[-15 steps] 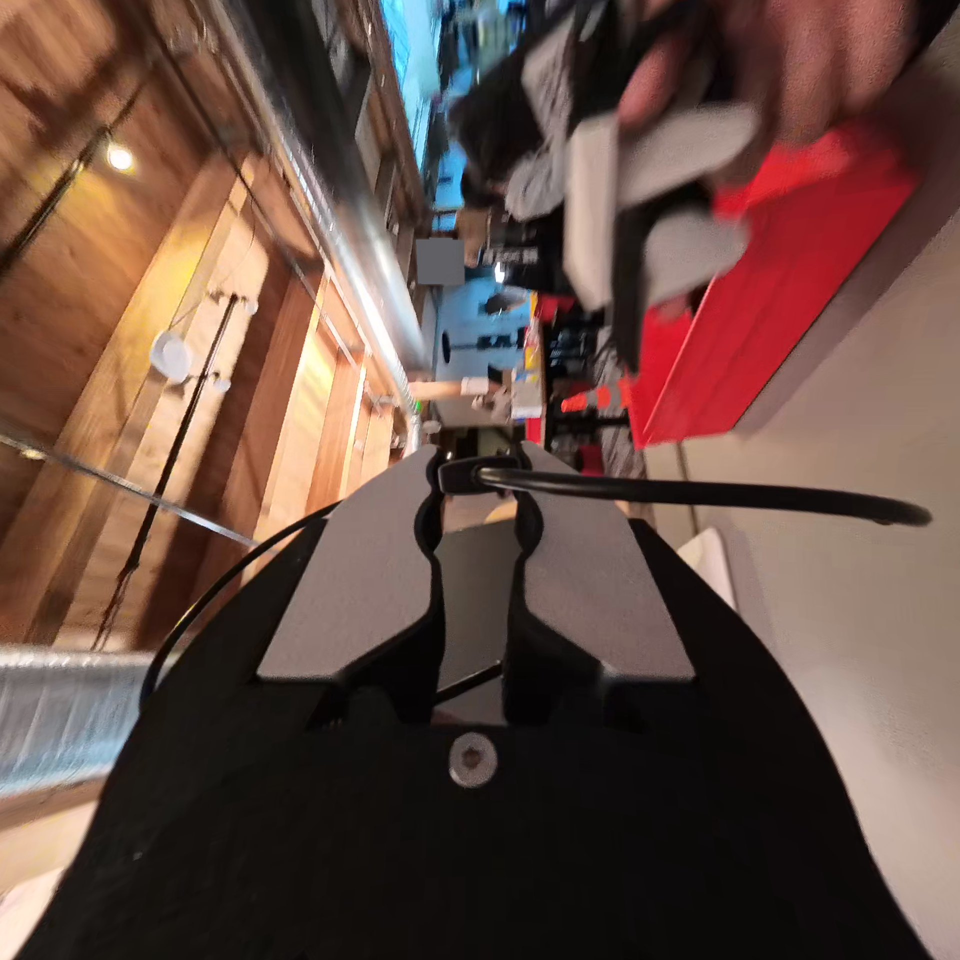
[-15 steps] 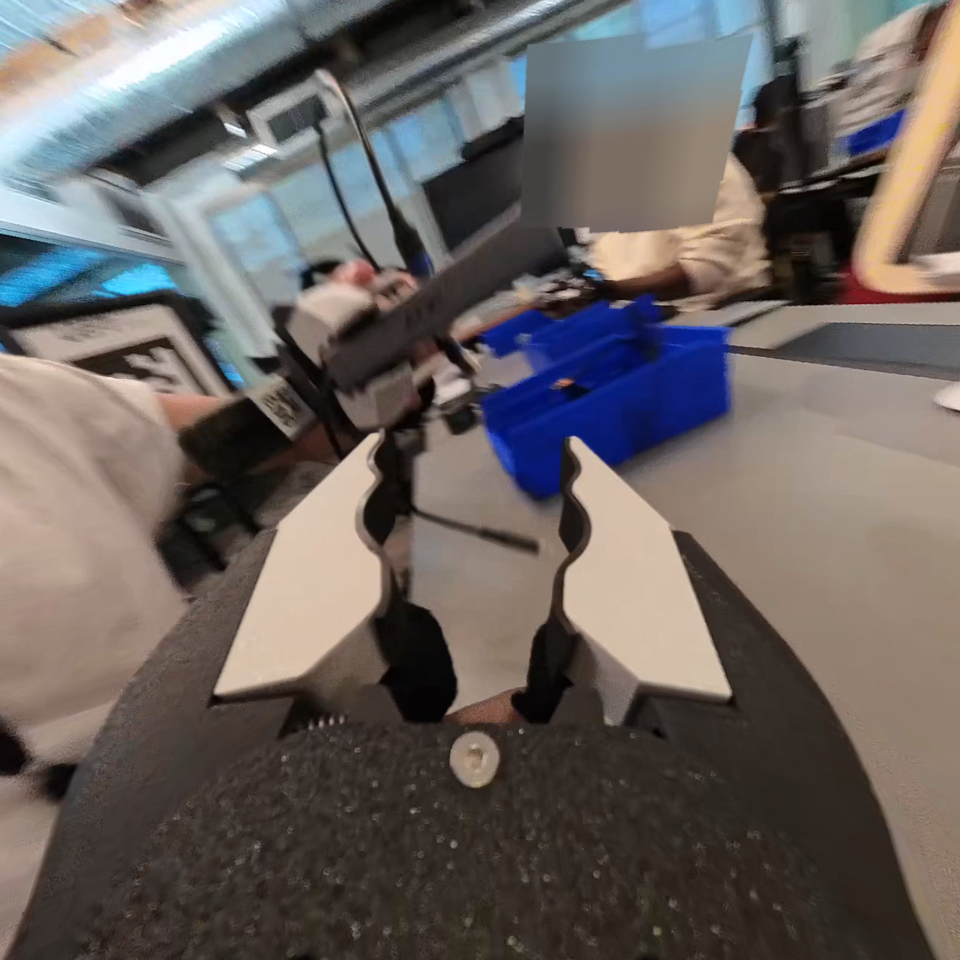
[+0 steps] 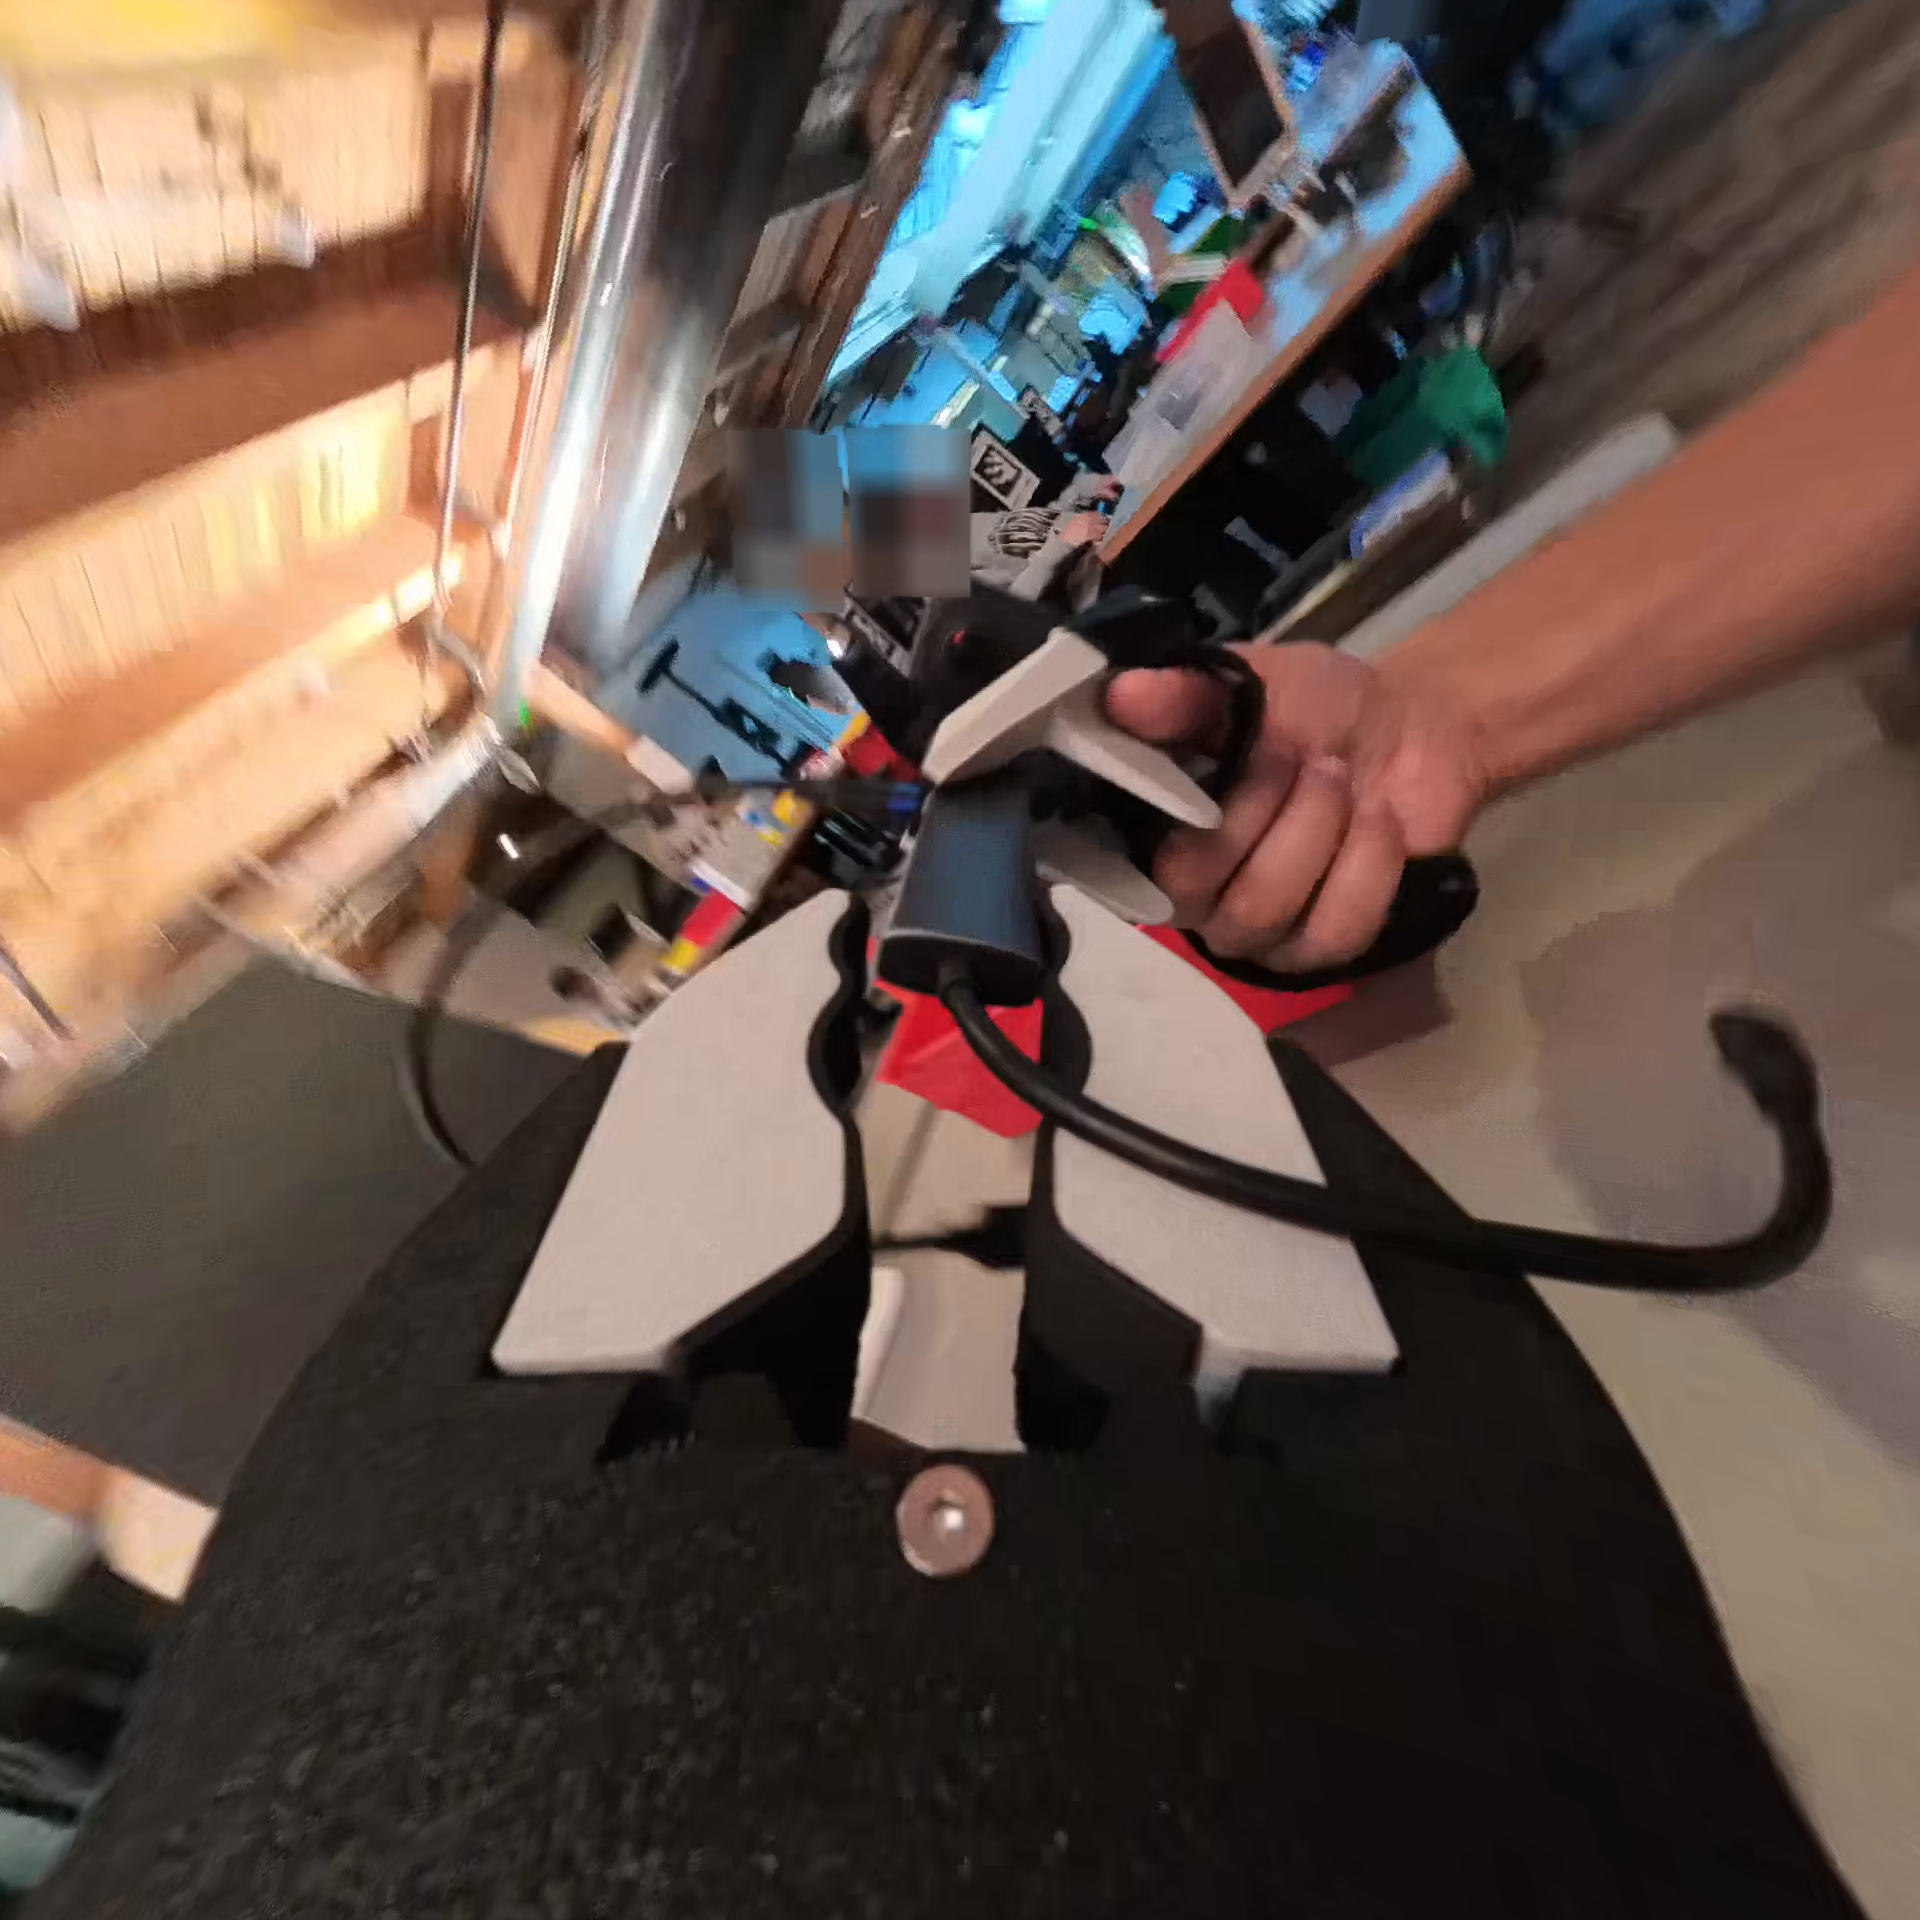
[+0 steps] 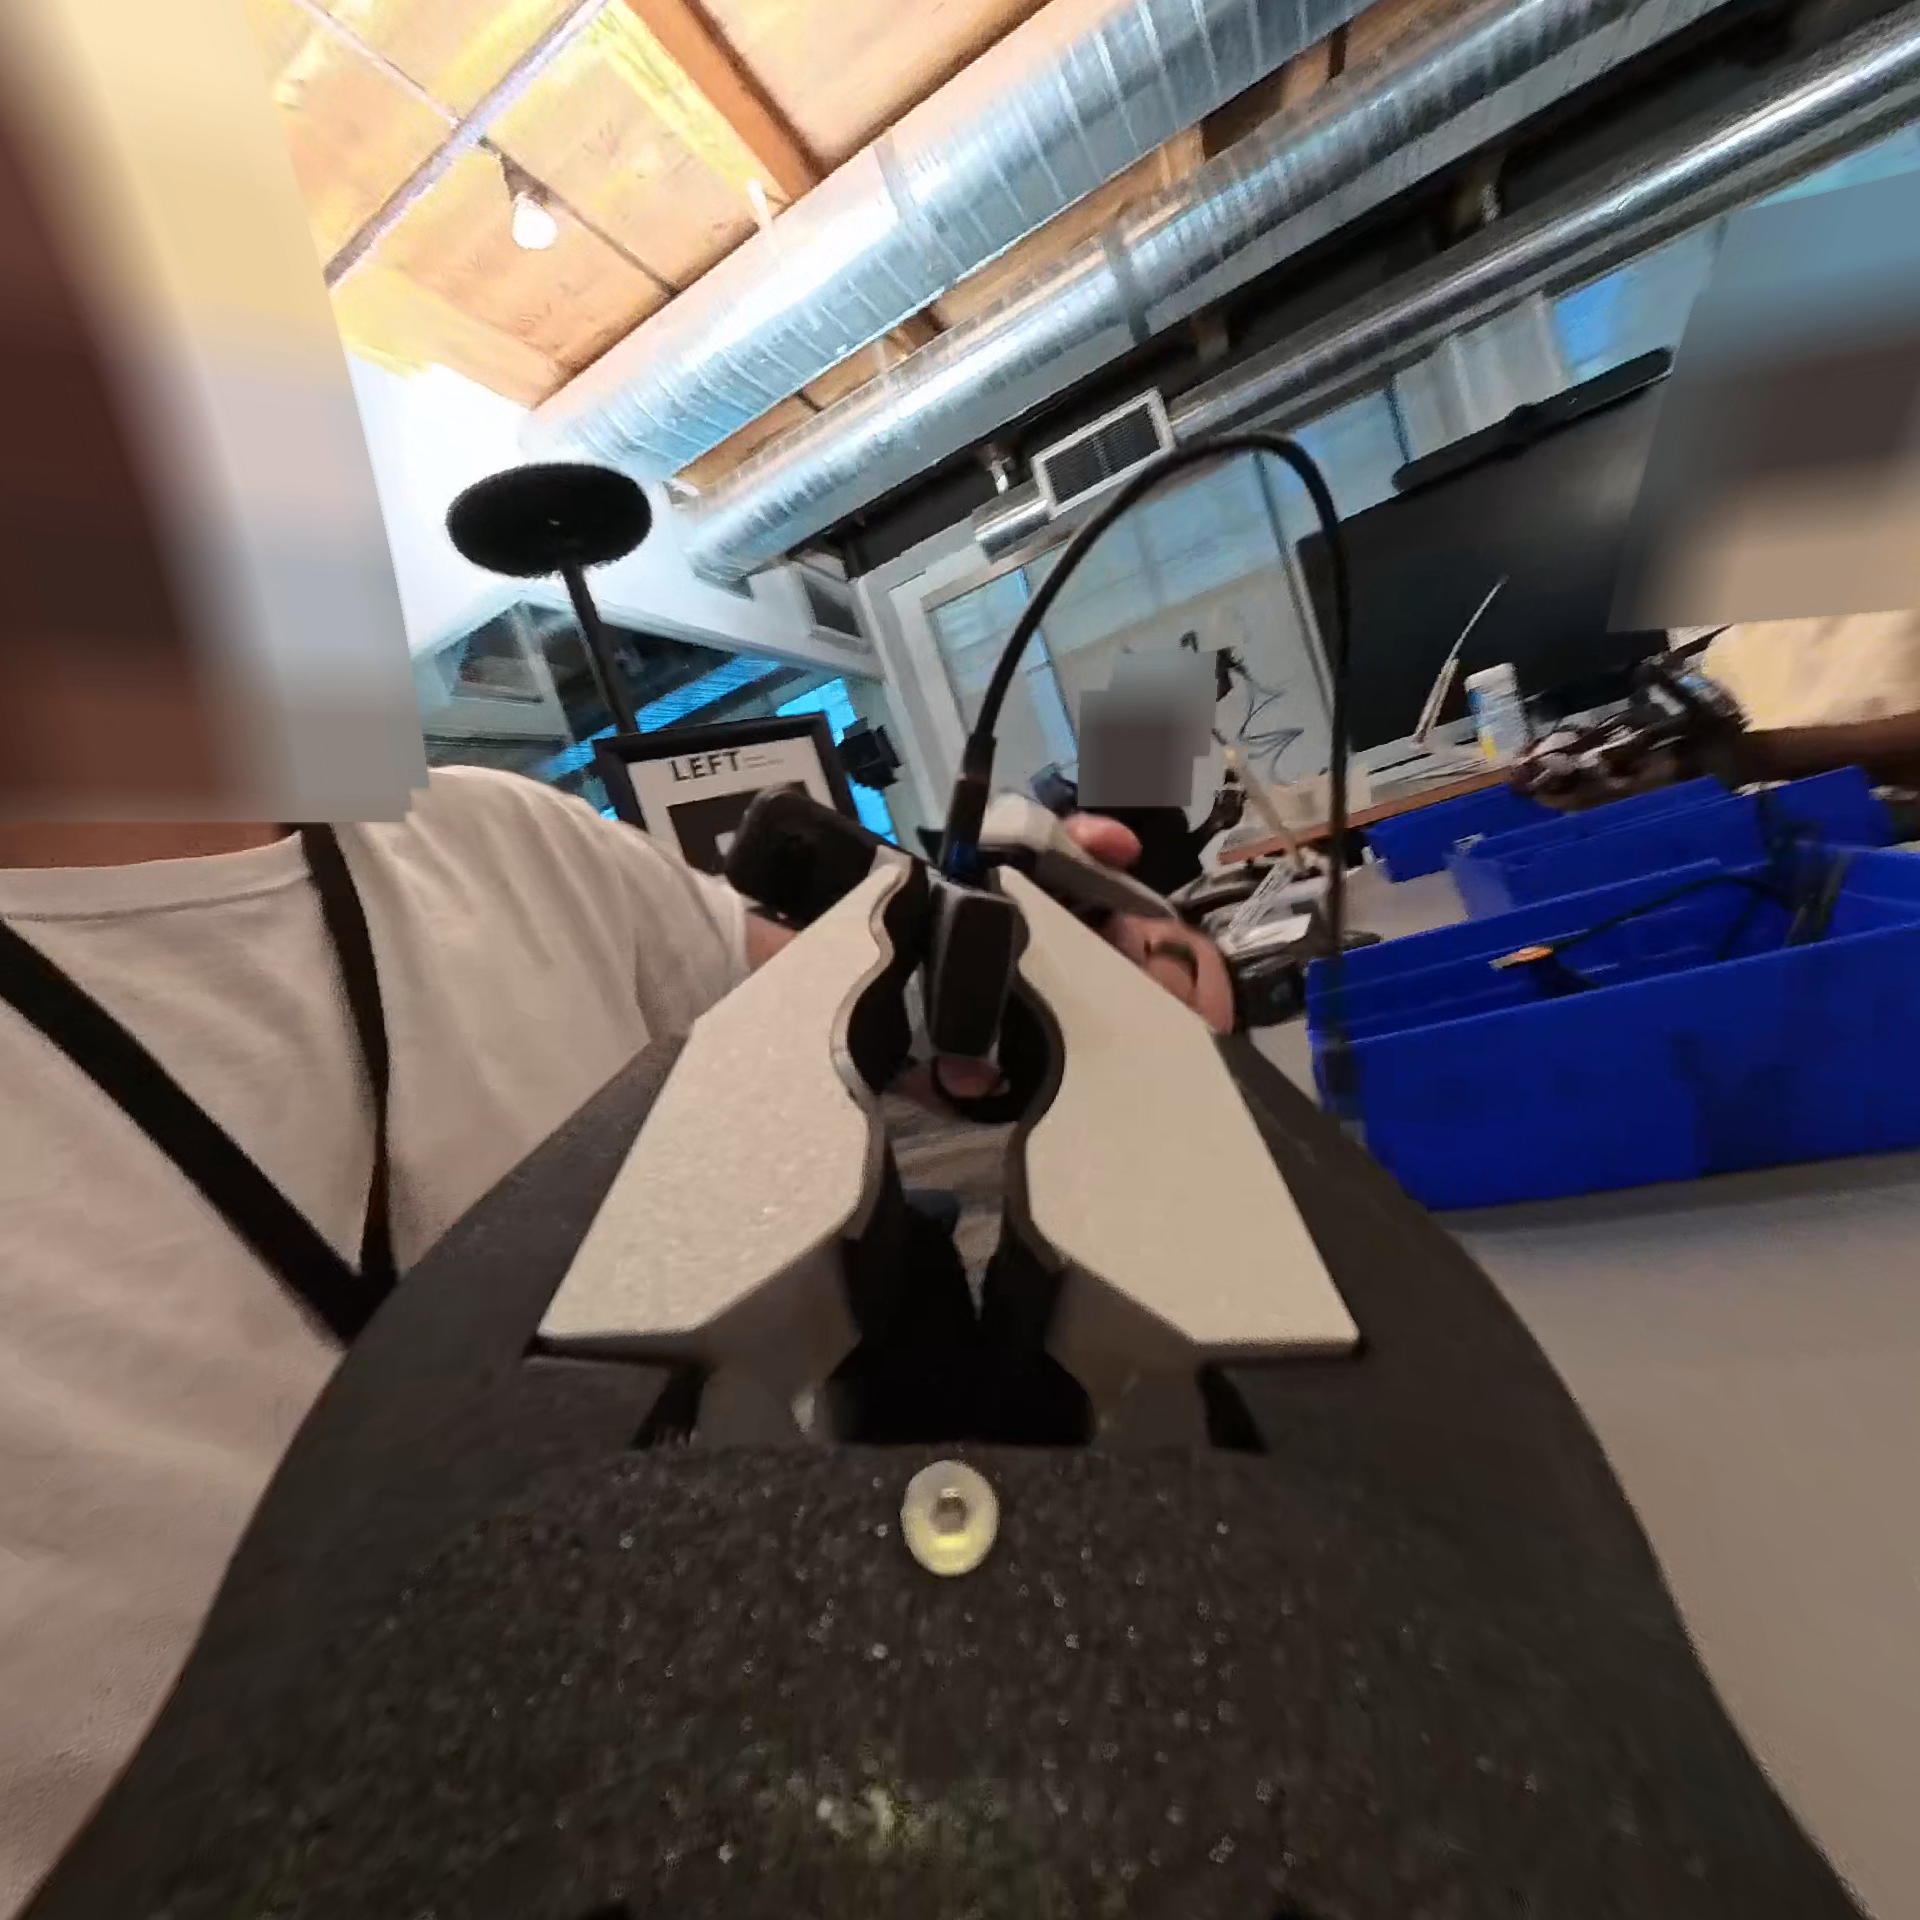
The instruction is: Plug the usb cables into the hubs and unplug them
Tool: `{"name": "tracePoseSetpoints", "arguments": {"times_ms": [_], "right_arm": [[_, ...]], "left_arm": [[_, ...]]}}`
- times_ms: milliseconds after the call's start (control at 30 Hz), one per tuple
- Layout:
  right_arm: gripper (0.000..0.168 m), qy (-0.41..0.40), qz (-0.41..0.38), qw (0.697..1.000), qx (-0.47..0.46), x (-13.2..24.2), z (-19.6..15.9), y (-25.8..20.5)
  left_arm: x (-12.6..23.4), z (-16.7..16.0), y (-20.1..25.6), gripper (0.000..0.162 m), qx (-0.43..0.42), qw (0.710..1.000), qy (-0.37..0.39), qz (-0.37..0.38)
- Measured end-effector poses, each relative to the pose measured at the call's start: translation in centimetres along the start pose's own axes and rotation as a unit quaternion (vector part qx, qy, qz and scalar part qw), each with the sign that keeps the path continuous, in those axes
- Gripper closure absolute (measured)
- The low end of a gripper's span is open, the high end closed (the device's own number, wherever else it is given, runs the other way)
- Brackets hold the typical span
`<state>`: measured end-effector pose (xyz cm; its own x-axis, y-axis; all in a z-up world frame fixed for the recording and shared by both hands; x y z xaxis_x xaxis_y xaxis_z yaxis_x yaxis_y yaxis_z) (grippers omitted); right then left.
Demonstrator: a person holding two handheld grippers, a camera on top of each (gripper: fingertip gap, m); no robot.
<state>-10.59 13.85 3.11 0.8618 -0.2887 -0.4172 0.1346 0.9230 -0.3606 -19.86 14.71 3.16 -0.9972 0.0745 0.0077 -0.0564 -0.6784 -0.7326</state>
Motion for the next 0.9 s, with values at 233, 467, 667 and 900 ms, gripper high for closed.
{"name": "tracePoseSetpoints", "arguments": {"times_ms": [233,467,667,900], "right_arm": [[0.161,0.097,-0.031,0.995,0.021,0.2,0.5,0.6],[0.16,0.154,-0.038,0.987,0.016,-0.9,0.4,1.1],[0.16,0.149,-0.069,0.985,0.047,-2.2,-1.0,1.3],[0.152,0.091,-0.1,0.988,0.072,-0.9,-1.5,1.8]], "left_arm": [[-0.7,-2.8,-0.1,0.129,0.42,0.902,0.096,0.002],[-1.3,-1.6,0.1,0.129,0.473,0.865,0.166,-0.032],[-1.4,-1.3,-1.2,0.132,0.493,0.845,0.21,0.011],[-0.8,-1.2,-1.6,0.151,0.437,0.88,0.185,0.006]]}}
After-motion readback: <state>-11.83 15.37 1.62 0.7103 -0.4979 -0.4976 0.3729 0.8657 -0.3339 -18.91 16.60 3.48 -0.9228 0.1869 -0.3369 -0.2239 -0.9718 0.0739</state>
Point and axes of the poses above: each gripper's, where its closed fingertips meet, x back along the fingers, z out of its top, y = z × x across the jaws, the point moved 4 cm from there along x, back along the fingers, and after that the axes turned 6 degrees about -z, right-handed, at the moved point
